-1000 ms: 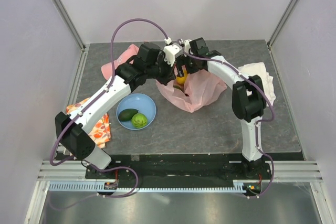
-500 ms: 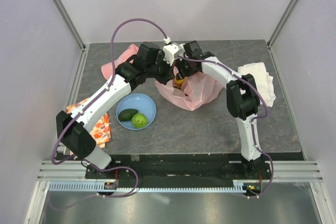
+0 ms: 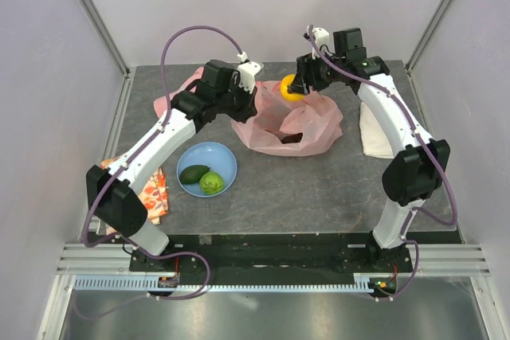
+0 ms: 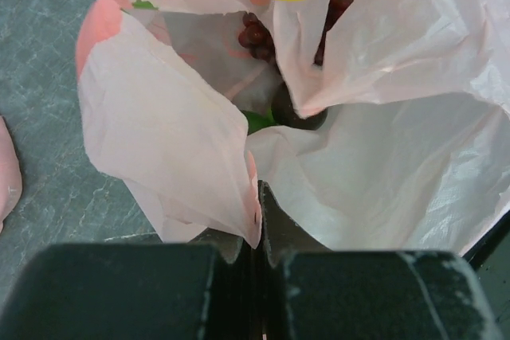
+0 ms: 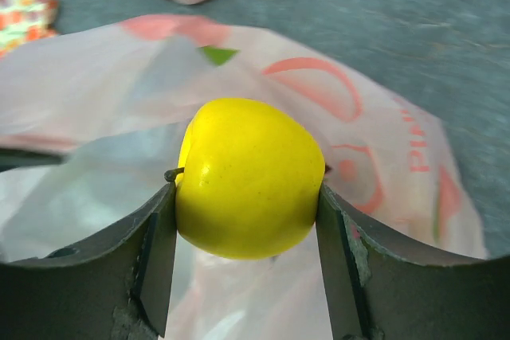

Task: Take the fake fruits out of the plastic bag
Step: Take out the fake fruit from the plastic bag, then place the fake fruit on the plate.

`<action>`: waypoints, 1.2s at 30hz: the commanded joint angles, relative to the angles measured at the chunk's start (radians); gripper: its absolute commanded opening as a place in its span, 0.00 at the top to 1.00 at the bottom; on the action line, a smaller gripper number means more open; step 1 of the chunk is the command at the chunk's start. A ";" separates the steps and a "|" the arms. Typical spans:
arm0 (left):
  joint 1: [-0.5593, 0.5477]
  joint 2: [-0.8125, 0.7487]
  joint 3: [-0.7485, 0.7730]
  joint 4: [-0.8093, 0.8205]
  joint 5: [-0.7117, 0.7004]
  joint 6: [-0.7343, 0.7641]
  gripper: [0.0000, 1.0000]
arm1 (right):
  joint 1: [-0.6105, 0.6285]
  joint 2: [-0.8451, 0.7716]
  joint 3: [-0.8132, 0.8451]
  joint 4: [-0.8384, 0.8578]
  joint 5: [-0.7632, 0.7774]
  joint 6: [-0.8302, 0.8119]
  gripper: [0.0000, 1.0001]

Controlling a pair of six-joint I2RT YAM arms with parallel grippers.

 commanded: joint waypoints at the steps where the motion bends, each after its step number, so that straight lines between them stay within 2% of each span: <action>1: 0.001 0.022 0.036 0.042 0.015 -0.010 0.98 | 0.015 -0.060 -0.035 -0.004 -0.252 0.007 0.53; 5: 0.024 0.028 0.048 0.043 -0.036 0.001 0.98 | 0.060 -0.123 -0.002 0.058 -0.347 0.033 0.56; 6: 0.045 0.027 0.062 0.043 -0.051 -0.019 0.70 | 0.080 -0.141 0.018 0.053 -0.365 0.010 0.56; 7: 0.059 0.025 0.071 0.040 -0.066 -0.029 0.50 | 0.104 -0.149 0.026 0.029 -0.375 -0.011 0.55; 9: 0.099 0.007 0.102 0.034 -0.160 -0.077 0.21 | 0.178 -0.161 0.038 0.001 -0.396 -0.076 0.54; 10: 0.114 -0.006 0.108 0.034 -0.189 -0.083 0.16 | 0.230 -0.161 0.038 -0.021 -0.408 -0.099 0.53; 11: 0.148 -0.030 0.117 0.036 -0.189 -0.085 0.01 | 0.256 -0.158 0.032 -0.027 -0.407 -0.142 0.53; 18: 0.254 -0.208 0.044 0.034 -0.157 -0.094 0.01 | 0.449 -0.005 0.146 0.031 -0.401 -0.168 0.54; 24: 0.363 -0.340 -0.042 0.013 -0.064 -0.108 0.03 | 0.580 0.205 0.275 0.079 -0.289 -0.159 0.55; 28: 0.435 -0.423 -0.109 0.009 0.029 -0.118 0.03 | 0.580 0.393 0.339 0.122 -0.257 -0.053 0.55; 33: 0.473 -0.478 -0.174 0.003 0.125 -0.138 0.04 | 0.580 0.515 0.370 0.162 -0.195 -0.022 0.53; 36: 0.492 -0.490 -0.191 0.002 0.138 -0.154 0.05 | 0.581 0.552 0.367 0.169 -0.156 -0.021 0.52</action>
